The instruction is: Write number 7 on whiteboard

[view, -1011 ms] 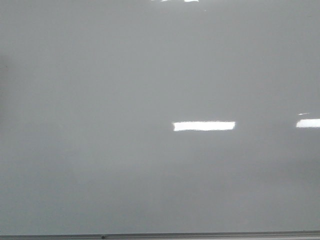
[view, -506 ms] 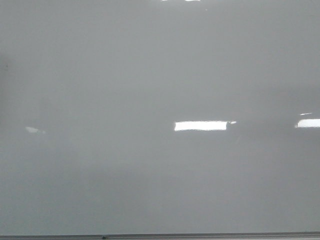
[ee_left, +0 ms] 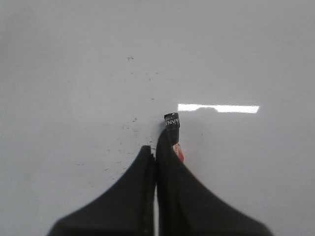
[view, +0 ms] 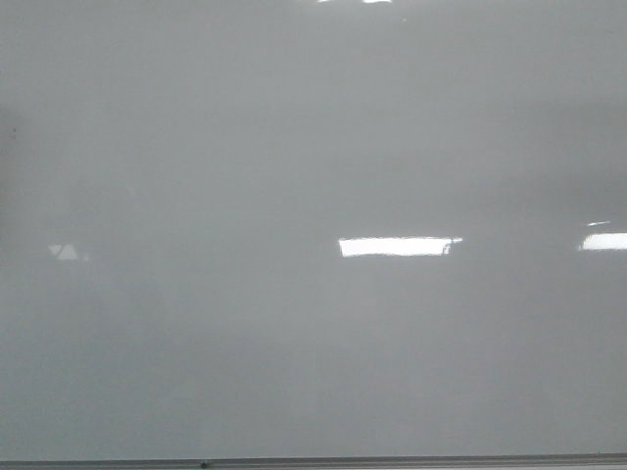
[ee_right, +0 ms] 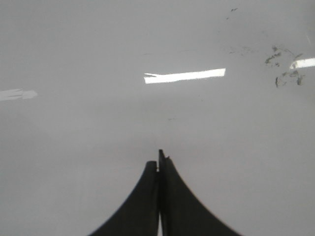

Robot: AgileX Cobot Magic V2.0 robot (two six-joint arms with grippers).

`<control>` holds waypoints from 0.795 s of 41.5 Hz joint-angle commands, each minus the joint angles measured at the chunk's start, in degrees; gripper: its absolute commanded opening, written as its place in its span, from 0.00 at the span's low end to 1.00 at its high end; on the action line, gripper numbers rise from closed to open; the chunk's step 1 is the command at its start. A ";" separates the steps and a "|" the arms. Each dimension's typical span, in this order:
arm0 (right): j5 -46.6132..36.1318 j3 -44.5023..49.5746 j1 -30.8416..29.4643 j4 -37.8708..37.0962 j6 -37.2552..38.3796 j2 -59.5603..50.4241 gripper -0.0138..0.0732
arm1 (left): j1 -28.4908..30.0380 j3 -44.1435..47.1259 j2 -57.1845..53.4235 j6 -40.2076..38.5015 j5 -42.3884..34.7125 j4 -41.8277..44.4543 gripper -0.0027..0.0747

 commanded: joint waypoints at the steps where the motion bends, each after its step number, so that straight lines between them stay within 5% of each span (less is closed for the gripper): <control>1: -3.69 -2.09 0.17 -0.29 -0.16 0.90 0.08 | 0.08 -2.12 0.91 -0.30 -4.90 -0.07 0.24; 8: -3.70 -2.03 0.17 -0.29 -0.16 0.90 0.11 | 0.08 -2.12 0.91 -0.30 -4.32 -0.07 0.67; 12: -3.70 -2.03 0.17 -0.29 -0.16 0.90 0.32 | 0.08 -2.12 0.91 -0.30 -4.32 -0.07 0.87; 17: -3.70 -2.03 0.17 -0.29 -0.16 0.90 0.68 | 0.08 -1.90 0.91 -0.30 -4.32 -0.07 0.90; 22: -3.70 -2.03 0.17 -0.29 -0.16 0.90 0.87 | 0.08 -1.71 0.91 -0.30 -4.32 -0.34 0.90; 33: -3.70 -2.03 0.17 -0.29 -0.16 0.90 0.89 | 0.08 -1.83 9.55 -0.30 -3.38 -0.22 0.90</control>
